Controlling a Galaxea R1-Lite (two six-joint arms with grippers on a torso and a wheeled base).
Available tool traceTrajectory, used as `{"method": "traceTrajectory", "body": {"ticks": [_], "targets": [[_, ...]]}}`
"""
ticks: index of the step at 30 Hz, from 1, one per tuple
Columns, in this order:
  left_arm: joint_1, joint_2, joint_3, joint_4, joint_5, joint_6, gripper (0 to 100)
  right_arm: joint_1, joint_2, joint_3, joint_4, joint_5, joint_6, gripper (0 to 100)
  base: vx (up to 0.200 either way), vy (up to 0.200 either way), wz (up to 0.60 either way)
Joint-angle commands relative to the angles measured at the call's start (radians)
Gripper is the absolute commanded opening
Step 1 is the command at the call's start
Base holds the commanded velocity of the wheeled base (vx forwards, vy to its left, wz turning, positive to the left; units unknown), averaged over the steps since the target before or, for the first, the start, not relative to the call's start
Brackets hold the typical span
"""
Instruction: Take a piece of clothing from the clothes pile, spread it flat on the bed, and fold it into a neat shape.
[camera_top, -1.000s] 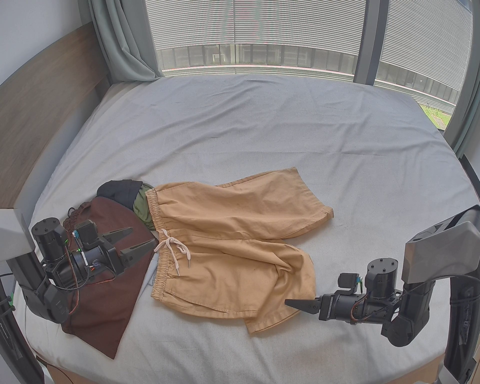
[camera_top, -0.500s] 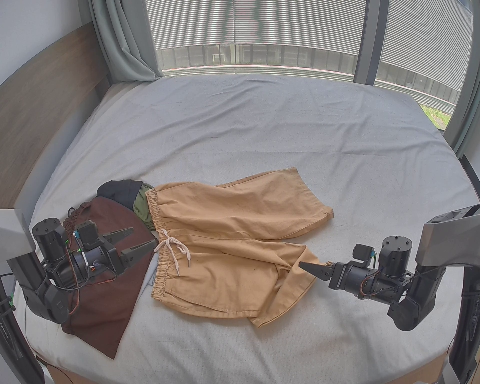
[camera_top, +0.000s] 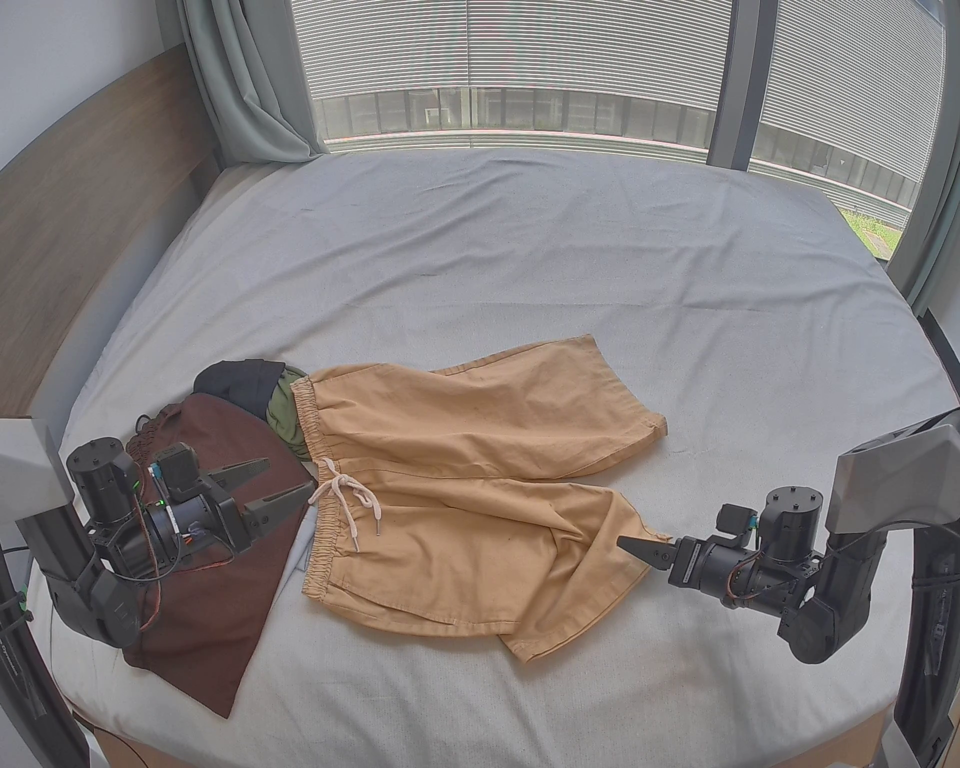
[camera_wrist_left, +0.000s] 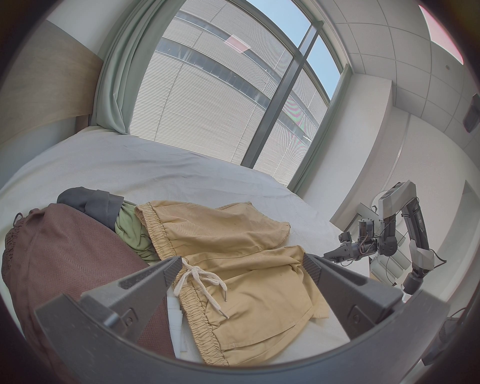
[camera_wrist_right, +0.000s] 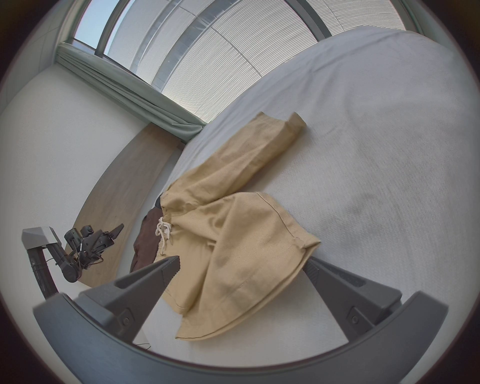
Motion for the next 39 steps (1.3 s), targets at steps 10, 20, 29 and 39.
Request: {"method": "traceTrajectory", "body": {"ticks": [10, 20, 29, 39], "targets": [[0.001, 0.010, -0.002, -0.001, 0.000, 0.001, 100, -0.024, 0.114, -0.063, -0.001, 0.000, 0.117, 100, 0.000, 0.000, 0.00], [-0.002, 0.008, 0.000, -0.001, 0.000, 0.002, 100, -0.063, 0.141, -0.083, -0.002, 0.000, 0.158, 100, 0.000, 0.000, 0.00], [-0.001, 0.005, -0.002, -0.001, 0.000, 0.001, 100, -0.059, 0.158, -0.116, -0.002, 0.002, 0.164, 100, 0.000, 0.000, 0.00], [-0.001, 0.002, -0.003, -0.001, 0.000, 0.001, 100, -0.067, 0.177, -0.124, -0.002, 0.005, 0.160, 0, 0.000, 0.000, 0.00]]}}
